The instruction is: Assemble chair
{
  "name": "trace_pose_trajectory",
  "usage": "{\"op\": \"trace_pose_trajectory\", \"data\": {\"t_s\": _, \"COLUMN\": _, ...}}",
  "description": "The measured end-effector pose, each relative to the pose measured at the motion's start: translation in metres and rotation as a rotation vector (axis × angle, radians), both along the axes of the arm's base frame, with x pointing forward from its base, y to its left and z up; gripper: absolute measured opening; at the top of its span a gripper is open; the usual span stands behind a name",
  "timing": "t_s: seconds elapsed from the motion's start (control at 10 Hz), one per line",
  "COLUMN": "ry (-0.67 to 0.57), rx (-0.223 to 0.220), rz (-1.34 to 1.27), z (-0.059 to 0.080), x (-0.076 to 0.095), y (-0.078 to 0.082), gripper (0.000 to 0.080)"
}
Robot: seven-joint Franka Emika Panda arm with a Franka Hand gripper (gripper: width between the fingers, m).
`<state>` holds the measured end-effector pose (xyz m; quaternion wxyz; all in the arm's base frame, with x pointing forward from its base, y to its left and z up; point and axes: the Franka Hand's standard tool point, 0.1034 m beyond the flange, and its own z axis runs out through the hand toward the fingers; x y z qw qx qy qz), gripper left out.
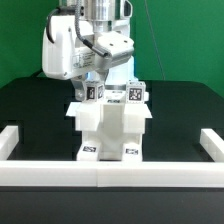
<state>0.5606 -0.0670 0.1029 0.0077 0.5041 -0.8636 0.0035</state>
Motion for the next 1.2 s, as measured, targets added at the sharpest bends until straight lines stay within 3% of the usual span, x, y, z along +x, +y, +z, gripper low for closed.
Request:
{"op": "trace_pose_trajectory", "data": {"t_s": 0.1, "ry": 0.001, "rx": 0.0, "rz": 0.0, "z": -0.0003, "x": -0.0001, "y": 0.0001, "gripper": 0.0572}}
{"op": "trace_pose_trajectory", "data": {"t_s": 0.2, "ry": 0.001, "rx": -0.001, "rz": 0.0, "z": -0.0007, "x": -0.0003, "y": 0.0001, "gripper": 0.0633}}
{"op": "trace_pose_trajectory", "data": {"t_s": 1.2, "ry": 0.007, "rx": -0.003, "rz": 0.005, "z": -0.0033, "x": -0.0015, "y": -0.0001, "gripper": 0.0648}}
